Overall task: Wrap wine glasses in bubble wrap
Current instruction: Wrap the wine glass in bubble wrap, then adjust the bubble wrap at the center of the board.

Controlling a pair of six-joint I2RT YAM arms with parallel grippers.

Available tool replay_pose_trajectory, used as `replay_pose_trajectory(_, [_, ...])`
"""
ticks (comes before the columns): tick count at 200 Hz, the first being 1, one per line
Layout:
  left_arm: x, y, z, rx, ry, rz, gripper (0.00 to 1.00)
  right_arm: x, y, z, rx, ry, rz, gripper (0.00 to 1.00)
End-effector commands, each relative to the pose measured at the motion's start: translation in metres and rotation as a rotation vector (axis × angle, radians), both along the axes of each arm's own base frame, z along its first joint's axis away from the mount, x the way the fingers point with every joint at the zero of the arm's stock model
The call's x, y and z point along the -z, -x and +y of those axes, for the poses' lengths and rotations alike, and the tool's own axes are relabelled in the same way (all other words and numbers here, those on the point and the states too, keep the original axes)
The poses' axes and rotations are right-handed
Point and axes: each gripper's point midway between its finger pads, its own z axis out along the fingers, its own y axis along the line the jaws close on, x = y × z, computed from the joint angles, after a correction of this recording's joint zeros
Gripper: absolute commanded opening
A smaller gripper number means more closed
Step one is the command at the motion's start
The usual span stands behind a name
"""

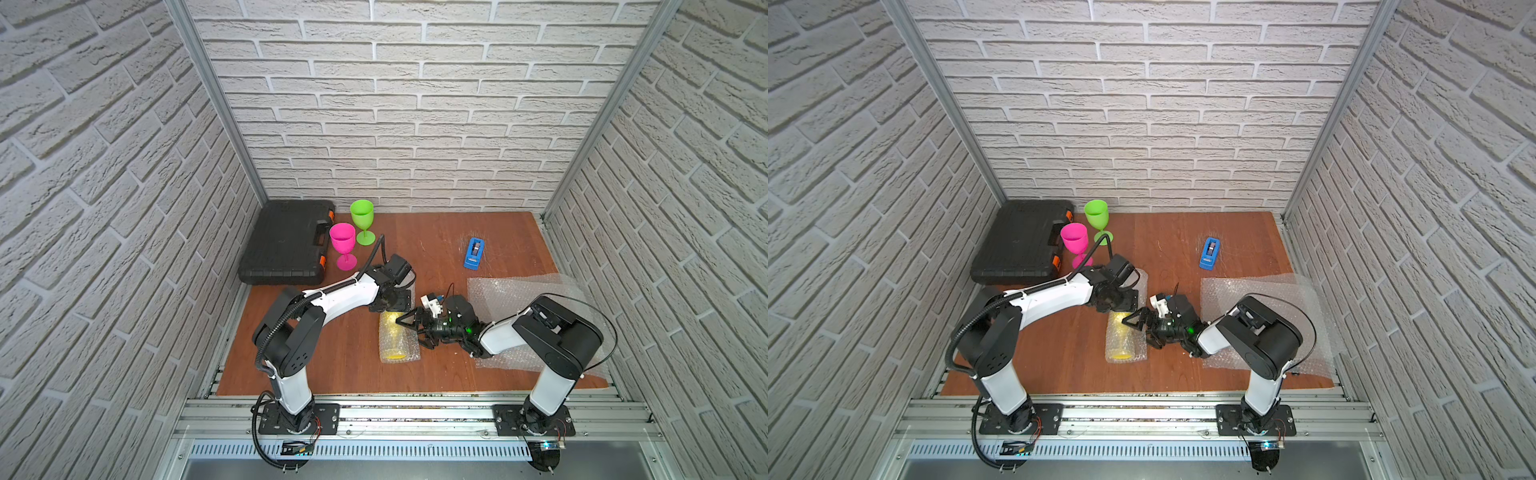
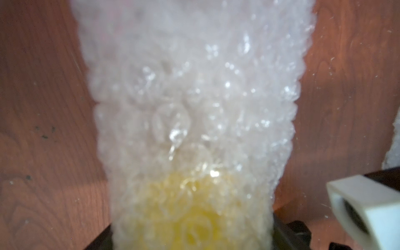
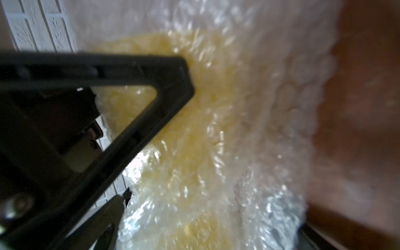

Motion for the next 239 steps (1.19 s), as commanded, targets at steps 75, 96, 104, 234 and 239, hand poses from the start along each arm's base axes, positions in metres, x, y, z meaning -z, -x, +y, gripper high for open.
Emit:
replay_pose_trajectory(75, [0.025,0.021,0.036,-0.023,-0.152,0.103,0.81,0.002,0.028,-0.010,-0.106,0.112,-0.010,0.61])
replay_pose_trajectory(96, [0.025,0.022,0.036,-0.026,-0.150,0.105,0.80,0.005,0.027,-0.007,-0.105,0.109,0.002,0.51])
replay_pose_trajectory(104, [0.026,0.021,0.036,-0.027,-0.150,0.105,0.80,0.006,0.026,-0.007,-0.104,0.114,0.005,0.47])
replay_pose_trajectory(234, [-0.016,-0.018,0.041,-0.070,-0.090,-0.002,0.98,-0.001,0.043,-0.031,-0.212,0.328,-0.041,0.03])
replay_pose_trajectory(239, [-0.015,-0.020,0.042,-0.070,-0.091,-0.001,0.98,-0.001,0.043,-0.032,-0.214,0.334,-0.041,0.03])
